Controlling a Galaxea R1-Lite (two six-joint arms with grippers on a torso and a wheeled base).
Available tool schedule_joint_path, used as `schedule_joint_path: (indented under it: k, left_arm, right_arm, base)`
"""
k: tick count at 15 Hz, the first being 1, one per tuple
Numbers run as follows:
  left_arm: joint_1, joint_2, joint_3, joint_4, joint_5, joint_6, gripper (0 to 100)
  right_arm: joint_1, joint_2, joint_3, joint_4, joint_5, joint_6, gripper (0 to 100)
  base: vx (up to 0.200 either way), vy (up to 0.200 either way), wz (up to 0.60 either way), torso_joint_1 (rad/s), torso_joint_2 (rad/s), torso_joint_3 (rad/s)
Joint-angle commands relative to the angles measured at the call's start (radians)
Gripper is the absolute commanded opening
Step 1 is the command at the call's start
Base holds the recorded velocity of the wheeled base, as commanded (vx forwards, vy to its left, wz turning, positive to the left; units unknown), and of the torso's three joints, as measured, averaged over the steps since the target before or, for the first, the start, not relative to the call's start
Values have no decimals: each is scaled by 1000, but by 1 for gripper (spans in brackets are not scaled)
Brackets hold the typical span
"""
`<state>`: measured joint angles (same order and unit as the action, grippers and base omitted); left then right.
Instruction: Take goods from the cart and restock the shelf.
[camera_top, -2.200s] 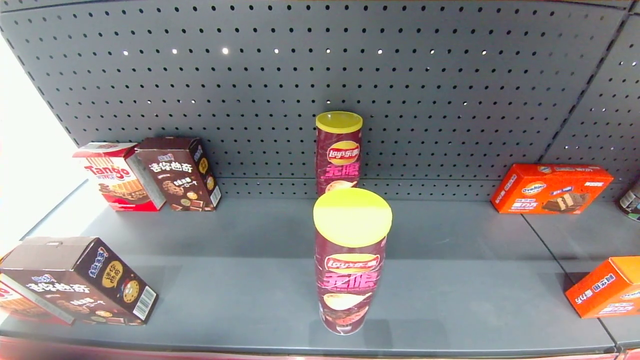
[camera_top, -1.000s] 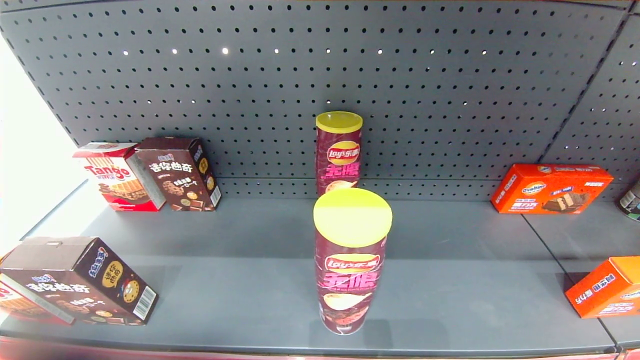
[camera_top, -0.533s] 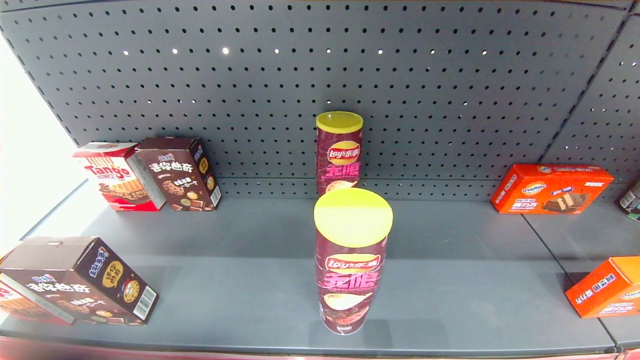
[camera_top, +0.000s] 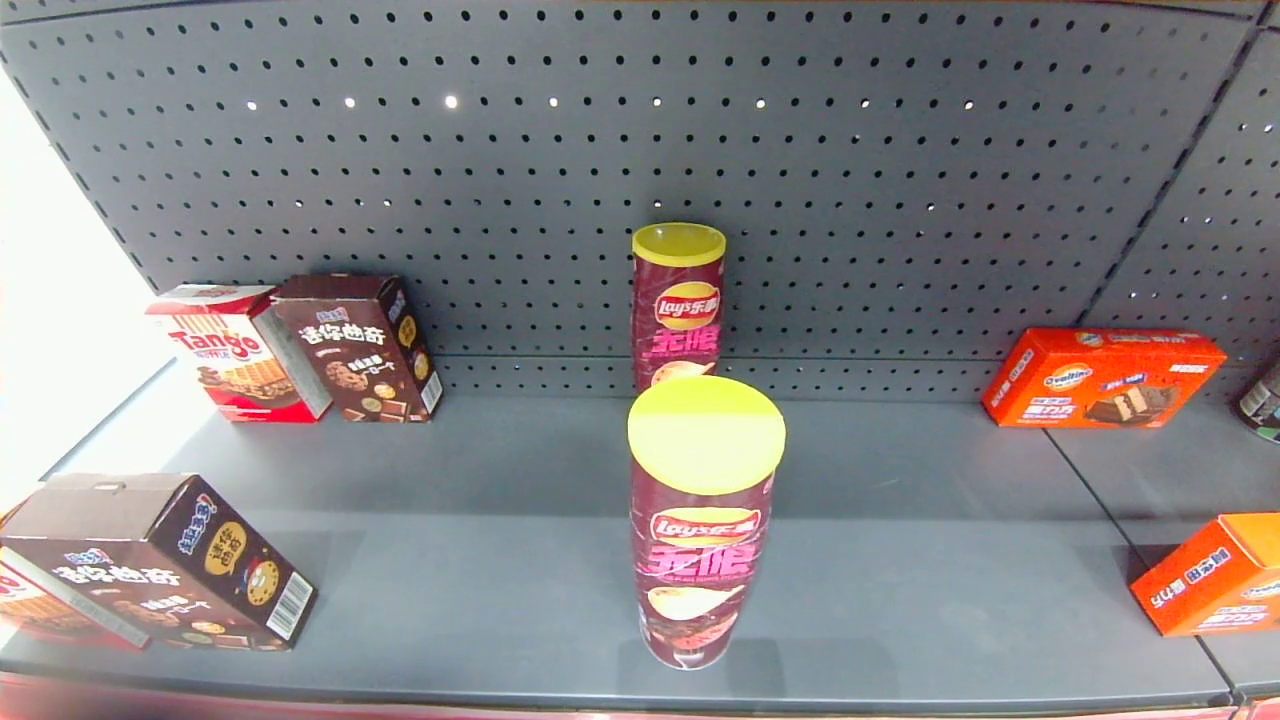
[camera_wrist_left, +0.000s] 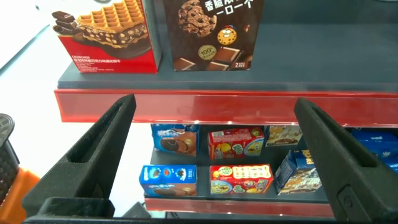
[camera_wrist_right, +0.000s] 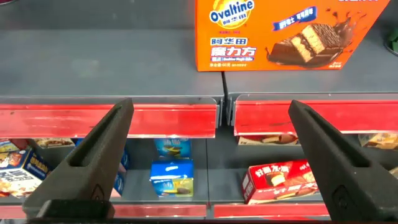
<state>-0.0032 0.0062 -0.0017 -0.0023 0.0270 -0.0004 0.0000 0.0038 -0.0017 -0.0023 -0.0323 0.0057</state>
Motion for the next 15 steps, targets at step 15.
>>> schedule_joint_path:
  k: [15]
  left_arm:
    - [0, -2, 0, -1, 14, -1, 100]
  right_arm:
    - [0, -2, 0, -1, 0, 0, 100]
  base:
    - [-13, 0, 0, 0, 0, 0]
